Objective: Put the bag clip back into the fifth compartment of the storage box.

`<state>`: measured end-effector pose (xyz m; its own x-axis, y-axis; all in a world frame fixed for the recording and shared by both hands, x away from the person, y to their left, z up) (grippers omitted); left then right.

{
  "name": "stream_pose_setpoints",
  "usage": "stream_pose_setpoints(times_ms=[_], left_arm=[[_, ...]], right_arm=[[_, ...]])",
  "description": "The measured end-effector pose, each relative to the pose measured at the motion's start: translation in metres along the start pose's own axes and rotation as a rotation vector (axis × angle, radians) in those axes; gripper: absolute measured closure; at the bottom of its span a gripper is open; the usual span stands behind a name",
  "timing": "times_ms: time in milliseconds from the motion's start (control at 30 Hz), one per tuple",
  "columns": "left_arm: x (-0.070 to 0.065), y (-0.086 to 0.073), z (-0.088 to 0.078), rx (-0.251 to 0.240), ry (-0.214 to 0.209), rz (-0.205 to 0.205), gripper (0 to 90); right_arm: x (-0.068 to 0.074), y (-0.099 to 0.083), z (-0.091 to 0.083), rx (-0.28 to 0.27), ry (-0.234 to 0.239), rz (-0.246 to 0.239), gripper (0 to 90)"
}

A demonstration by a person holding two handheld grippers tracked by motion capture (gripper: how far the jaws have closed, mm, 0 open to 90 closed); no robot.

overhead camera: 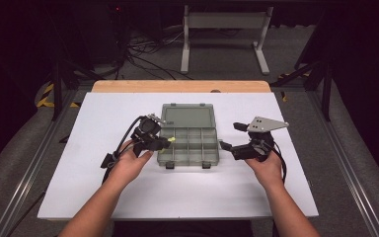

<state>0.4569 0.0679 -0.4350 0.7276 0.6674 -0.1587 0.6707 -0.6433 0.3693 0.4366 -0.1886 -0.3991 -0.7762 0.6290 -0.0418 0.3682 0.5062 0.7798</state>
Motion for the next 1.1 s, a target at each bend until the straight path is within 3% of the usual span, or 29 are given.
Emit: stream_pose_setpoints(times_ms=[400, 1100], left_arm=[[0.003, -0.003, 0.015, 0.023, -0.011, -0.029, 77.6], [0.002, -0.009, 0.022, 0.045, -0.026, -0.051, 77.4]], right_arm=[[0.000, 0.000, 0.000, 0.002, 0.000, -0.003, 15.9], [0.000, 0.000, 0.001, 0.004, 0.002, -0.003, 15.9]])
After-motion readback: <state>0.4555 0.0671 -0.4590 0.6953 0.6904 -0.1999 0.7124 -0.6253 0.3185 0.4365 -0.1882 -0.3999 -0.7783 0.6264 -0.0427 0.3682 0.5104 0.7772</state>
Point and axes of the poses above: each handheld gripper's, and its own axes: z roughly forward along the jaws, y roughly out of its top, x roughly to its left, the point moved 7 cm from there along z, roughly forward along the jaws, and after that the axes turned 13 degrees about x, right-handed, at the moved point
